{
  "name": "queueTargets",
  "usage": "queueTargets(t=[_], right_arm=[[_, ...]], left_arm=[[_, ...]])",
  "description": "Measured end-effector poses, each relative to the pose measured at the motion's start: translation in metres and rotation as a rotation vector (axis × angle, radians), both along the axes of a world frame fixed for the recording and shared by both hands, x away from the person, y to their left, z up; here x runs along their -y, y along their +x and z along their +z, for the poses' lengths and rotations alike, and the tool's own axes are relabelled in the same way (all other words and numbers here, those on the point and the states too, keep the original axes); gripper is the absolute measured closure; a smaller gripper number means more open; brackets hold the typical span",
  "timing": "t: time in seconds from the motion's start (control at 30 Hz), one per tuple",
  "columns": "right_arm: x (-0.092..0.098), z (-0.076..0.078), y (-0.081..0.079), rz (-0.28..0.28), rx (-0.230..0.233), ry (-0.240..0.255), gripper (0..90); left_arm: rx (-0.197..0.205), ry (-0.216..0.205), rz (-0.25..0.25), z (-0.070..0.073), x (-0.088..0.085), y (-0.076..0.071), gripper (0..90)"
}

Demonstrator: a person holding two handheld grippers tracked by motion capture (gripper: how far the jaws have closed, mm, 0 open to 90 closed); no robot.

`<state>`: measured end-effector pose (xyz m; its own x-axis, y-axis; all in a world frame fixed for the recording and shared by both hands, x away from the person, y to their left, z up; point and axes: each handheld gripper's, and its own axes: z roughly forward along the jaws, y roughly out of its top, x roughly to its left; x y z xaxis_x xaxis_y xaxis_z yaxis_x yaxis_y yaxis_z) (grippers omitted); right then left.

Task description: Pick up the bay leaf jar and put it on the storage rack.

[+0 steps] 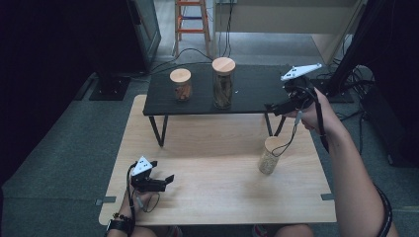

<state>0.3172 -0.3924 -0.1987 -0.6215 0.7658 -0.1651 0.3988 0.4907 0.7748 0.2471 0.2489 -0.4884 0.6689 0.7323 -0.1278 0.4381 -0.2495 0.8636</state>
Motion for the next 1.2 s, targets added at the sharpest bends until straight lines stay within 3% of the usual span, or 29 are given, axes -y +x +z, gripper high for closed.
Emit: queueTargets(t=[0.3, 1.2], right_arm=[[0.004, -0.009, -0.009, -0.005, 0.002, -0.017, 0.0], [0.017, -0.039, -0.029, 0.011, -0.006, 0.011, 0.0]], left_arm=[[-0.001, 0.0, 0.0, 0.0, 0.0, 0.0, 2.1], [0.0, 0.0, 0.001, 0.0, 0.0, 0.0, 2.1]])
